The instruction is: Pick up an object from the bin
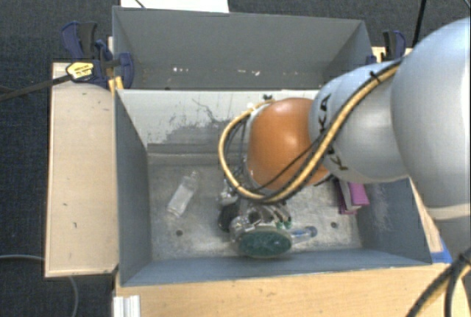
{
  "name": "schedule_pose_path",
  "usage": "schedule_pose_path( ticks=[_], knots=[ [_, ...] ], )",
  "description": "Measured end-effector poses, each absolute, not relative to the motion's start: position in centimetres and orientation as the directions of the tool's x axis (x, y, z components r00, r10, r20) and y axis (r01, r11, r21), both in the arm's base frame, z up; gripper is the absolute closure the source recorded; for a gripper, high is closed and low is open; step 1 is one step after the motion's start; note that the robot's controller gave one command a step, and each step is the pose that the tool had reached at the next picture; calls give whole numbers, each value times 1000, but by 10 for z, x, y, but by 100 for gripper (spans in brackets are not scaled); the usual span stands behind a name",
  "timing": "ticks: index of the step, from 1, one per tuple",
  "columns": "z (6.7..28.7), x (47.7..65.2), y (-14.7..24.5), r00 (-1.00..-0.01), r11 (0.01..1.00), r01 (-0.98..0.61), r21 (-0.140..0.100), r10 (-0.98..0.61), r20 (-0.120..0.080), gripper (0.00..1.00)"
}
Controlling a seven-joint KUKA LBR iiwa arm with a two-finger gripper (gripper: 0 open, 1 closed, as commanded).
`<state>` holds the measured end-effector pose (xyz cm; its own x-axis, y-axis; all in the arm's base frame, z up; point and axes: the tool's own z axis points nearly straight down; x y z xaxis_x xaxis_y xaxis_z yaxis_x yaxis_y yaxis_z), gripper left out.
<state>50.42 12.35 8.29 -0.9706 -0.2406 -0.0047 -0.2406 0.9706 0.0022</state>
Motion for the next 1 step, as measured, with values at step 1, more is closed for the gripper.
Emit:
schedule_pose_path(
  ticks=[1],
  knots=[
    [225,483,11,-951,952,-308,-5,-308,-8,100]
  ],
)
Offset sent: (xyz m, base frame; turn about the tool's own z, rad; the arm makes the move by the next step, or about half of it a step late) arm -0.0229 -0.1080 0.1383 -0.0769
